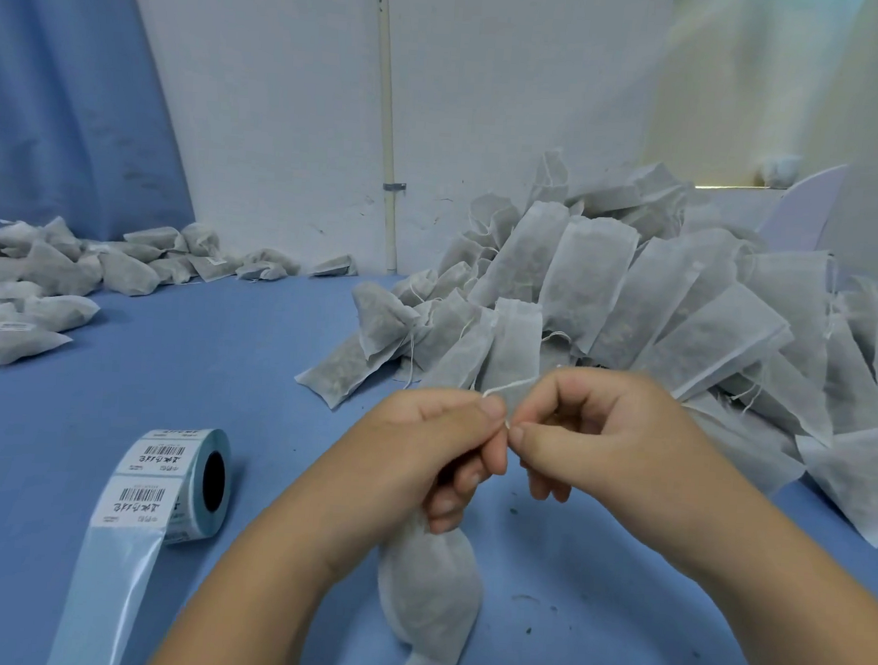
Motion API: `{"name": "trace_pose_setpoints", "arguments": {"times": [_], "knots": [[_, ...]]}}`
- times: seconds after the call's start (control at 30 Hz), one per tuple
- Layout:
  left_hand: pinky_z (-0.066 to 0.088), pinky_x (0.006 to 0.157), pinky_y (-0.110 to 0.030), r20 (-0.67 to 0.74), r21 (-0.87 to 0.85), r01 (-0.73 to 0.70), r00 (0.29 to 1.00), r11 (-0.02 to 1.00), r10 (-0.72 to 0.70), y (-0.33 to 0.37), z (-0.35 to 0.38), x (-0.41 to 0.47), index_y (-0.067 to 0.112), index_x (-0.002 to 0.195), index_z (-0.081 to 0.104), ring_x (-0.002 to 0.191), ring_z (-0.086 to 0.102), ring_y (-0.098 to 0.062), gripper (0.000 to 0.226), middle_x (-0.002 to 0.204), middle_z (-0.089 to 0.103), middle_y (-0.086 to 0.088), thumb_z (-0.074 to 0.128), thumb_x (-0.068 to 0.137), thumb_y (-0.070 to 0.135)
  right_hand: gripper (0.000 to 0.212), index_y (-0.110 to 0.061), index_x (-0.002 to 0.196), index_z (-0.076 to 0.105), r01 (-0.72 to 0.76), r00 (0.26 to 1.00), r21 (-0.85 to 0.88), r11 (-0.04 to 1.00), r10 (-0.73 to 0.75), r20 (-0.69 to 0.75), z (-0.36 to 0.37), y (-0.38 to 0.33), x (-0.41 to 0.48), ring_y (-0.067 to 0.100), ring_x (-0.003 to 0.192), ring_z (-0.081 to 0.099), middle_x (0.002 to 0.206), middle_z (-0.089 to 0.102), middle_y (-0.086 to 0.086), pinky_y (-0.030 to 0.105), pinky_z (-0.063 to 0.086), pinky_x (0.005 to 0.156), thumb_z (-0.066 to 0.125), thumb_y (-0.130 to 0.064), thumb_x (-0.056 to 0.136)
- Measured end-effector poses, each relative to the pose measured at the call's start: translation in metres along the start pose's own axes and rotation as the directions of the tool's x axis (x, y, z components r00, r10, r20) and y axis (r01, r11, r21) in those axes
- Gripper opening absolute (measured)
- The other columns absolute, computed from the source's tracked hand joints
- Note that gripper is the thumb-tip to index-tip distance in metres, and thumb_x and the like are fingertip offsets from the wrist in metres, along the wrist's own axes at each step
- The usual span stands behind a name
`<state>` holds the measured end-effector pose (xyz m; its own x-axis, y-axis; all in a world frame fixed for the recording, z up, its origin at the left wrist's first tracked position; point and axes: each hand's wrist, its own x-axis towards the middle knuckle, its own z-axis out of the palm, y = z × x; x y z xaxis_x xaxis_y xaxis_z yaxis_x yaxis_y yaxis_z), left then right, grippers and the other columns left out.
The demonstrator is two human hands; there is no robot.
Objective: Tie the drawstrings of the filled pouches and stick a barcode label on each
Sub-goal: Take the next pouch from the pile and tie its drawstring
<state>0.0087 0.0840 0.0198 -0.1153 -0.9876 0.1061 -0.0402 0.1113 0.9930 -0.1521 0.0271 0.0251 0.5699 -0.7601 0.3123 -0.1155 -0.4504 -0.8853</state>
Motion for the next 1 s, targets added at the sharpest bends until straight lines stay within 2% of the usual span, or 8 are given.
{"name": "trace_pose_setpoints", "arguments": {"times": [0.2,0.4,0.5,0.6,0.73,0.83,0.9,1.0], "knots": [[0.034,0.043,-0.020,0.011,-0.104,0.035,0.999,0.994,-0.034,-0.001,-0.006,-0.002,0.014,0.068,0.074,0.041,0.034,-0.008,0.025,0.059,0.049,0.005,0.064,0.080,0.034,0.013,-0.021,0.062,0.065,0.001,0.999,0.005,1.000,-0.001,0.038,0.001,-0.001,0.000,0.010,0.054,0.059,0.057,0.061,0.001,0.025,0.045,0.054,0.062,-0.034,0.058],[0.033,0.039,-0.019,-0.111,-0.188,0.088,0.988,0.978,-0.110,-0.002,-0.003,0.001,0.011,0.066,0.076,0.039,0.035,-0.008,0.019,0.059,0.055,0.006,0.088,0.060,0.025,0.011,-0.021,0.059,0.062,-0.011,0.999,-0.015,1.000,0.012,0.052,-0.003,0.000,0.000,0.012,0.053,0.055,0.050,0.058,0.001,0.023,0.044,0.053,0.052,-0.018,0.062],[0.033,0.039,-0.019,-0.160,-0.196,0.071,0.982,0.978,-0.104,-0.003,0.000,0.002,0.013,0.062,0.074,0.039,0.035,-0.009,0.025,0.058,0.054,0.006,0.079,0.054,0.036,0.011,-0.020,0.060,0.061,-0.024,0.999,-0.031,0.999,0.025,0.046,-0.003,0.002,0.001,0.013,0.053,0.056,0.051,0.058,0.001,0.026,0.044,0.053,0.051,-0.020,0.061],[0.034,0.040,-0.020,-0.158,-0.187,0.019,0.986,0.982,-0.049,-0.004,0.005,0.003,0.015,0.063,0.072,0.041,0.036,-0.009,0.022,0.060,0.052,0.006,0.085,0.067,0.032,0.010,-0.016,0.063,0.060,-0.038,0.998,-0.058,0.998,0.040,0.043,0.001,0.005,0.002,0.012,0.054,0.055,0.052,0.057,0.000,0.029,0.044,0.055,0.052,-0.022,0.063],[0.035,0.041,-0.020,-0.170,-0.226,-0.002,0.985,0.974,-0.037,-0.006,0.010,0.002,0.016,0.063,0.066,0.041,0.037,-0.008,0.027,0.061,0.050,0.004,0.074,0.076,0.038,0.011,-0.015,0.068,0.060,-0.028,0.999,-0.097,0.995,0.032,0.037,0.004,0.006,0.000,0.007,0.051,0.056,0.053,0.056,-0.001,0.024,0.044,0.053,0.053,-0.024,0.066],[0.033,0.041,-0.019,-0.239,-0.169,-0.001,0.970,0.986,-0.040,-0.004,0.011,0.001,0.022,0.056,0.064,0.040,0.035,-0.008,0.030,0.056,0.048,0.005,0.073,0.069,0.047,0.003,-0.019,0.069,0.062,-0.003,1.000,-0.078,0.997,0.002,-0.016,0.002,0.005,-0.001,0.004,0.049,0.054,0.052,0.055,-0.004,0.017,0.042,0.049,0.060,-0.020,0.072],[0.032,0.041,-0.019,-0.279,-0.133,-0.012,0.960,0.991,-0.026,-0.004,0.011,0.001,0.022,0.053,0.062,0.040,0.034,-0.008,0.030,0.054,0.046,0.005,0.067,0.063,0.051,0.010,-0.022,0.073,0.064,0.041,0.995,-0.046,0.998,-0.045,-0.088,0.002,0.006,-0.002,0.005,0.050,0.056,0.054,0.057,-0.006,0.016,0.042,0.049,0.065,-0.015,0.080],[0.031,0.041,-0.018,-0.289,-0.114,-0.030,0.957,0.993,-0.004,-0.004,0.012,0.000,0.023,0.053,0.061,0.041,0.033,-0.008,0.032,0.054,0.044,0.005,0.066,0.064,0.052,0.004,-0.023,0.081,0.066,0.068,0.983,0.023,0.997,-0.063,-0.174,0.003,0.004,-0.002,0.010,0.053,0.060,0.062,0.063,-0.004,0.016,0.044,0.050,0.069,-0.021,0.083]]}}
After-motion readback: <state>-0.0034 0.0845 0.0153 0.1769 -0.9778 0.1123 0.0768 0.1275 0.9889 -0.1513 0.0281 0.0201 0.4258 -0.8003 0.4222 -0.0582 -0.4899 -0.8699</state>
